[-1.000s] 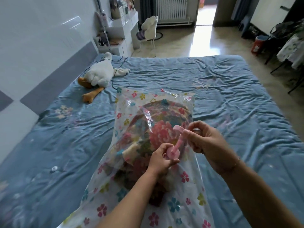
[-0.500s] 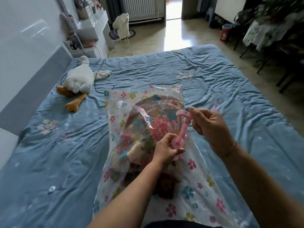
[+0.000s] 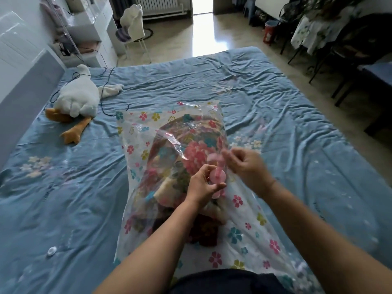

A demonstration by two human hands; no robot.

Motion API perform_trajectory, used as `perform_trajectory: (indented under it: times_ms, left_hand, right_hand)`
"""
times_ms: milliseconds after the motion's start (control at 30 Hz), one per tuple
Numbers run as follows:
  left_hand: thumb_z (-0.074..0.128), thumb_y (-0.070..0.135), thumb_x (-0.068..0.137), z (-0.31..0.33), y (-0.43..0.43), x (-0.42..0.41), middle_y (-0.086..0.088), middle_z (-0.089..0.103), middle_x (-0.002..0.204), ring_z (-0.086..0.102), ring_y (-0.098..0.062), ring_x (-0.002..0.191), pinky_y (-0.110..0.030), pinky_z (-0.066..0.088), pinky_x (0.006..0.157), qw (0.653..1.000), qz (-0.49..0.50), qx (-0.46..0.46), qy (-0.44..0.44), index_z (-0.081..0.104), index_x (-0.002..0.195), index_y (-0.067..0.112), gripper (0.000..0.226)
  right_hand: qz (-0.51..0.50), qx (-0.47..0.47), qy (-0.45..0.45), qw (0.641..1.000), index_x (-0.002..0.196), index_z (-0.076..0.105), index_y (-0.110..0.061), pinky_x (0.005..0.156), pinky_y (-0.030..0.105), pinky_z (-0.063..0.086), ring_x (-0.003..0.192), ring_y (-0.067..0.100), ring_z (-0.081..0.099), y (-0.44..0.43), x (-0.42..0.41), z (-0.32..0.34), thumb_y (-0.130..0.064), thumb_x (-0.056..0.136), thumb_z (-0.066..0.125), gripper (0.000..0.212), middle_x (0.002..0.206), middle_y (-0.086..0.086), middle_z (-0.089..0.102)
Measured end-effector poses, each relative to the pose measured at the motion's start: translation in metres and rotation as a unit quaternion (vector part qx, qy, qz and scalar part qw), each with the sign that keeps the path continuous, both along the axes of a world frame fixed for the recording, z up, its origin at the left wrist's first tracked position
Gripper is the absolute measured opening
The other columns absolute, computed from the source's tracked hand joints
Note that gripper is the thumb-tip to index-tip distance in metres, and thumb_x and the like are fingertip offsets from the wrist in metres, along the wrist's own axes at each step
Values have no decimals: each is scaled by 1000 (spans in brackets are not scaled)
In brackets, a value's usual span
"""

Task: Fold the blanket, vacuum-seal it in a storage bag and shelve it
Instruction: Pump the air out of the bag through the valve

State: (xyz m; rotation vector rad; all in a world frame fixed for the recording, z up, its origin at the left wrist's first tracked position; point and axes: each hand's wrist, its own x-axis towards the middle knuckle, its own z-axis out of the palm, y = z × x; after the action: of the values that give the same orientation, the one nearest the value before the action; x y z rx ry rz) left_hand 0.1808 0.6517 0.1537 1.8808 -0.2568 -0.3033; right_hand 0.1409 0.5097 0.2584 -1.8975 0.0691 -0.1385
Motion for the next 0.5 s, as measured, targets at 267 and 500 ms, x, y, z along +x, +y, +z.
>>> perform_trajectory:
  times_ms: [267, 500]
  left_hand:
    - [85, 12, 68, 4, -1, 0, 1, 70, 96, 64, -8, 84, -16, 50, 79, 1000, 0, -7, 7, 59, 102, 21, 44]
    - [86, 9, 67, -4, -6, -10, 4, 69, 92, 64, -9, 83, -16, 51, 76, 1000, 5, -6, 16, 61, 101, 20, 44]
  right_hand:
    - [-25, 7, -66, 998, 52, 56, -6, 45, 16, 27, 37, 3, 33, 1, 0, 39, -22, 96, 59, 46, 37, -11, 43]
    - [-26, -93, 117, 988, 60, 58, -5, 50, 23, 36, 41, 3, 42, 7, -10, -36, -45, 93, 59, 51, 51, -2, 50]
